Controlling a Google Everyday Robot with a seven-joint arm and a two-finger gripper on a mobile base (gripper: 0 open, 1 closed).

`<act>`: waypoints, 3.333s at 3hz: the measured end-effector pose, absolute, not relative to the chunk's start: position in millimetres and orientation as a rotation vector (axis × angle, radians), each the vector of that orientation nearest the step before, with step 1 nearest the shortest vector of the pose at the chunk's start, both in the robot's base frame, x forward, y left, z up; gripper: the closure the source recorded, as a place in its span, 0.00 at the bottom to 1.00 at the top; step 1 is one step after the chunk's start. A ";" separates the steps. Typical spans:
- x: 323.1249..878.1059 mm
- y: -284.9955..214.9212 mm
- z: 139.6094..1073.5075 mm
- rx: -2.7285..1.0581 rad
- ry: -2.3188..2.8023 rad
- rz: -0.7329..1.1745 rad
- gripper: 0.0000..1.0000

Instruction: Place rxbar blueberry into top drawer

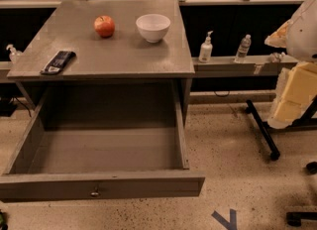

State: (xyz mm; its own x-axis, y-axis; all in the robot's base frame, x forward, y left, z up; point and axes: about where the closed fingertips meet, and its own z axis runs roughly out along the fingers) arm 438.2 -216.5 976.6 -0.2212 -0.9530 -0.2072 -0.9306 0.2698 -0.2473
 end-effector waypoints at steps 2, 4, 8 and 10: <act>471.9 -206.7 968.9 -1.750 2.209 -0.077 0.00; 624.1 -93.4 913.2 -1.974 2.073 0.129 0.00; 740.5 93.7 967.5 -1.747 1.705 0.335 0.00; 761.5 239.8 967.1 -1.531 1.389 0.712 0.00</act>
Offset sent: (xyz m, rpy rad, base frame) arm 0.0676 0.0195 -0.0191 0.0221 0.0297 0.0600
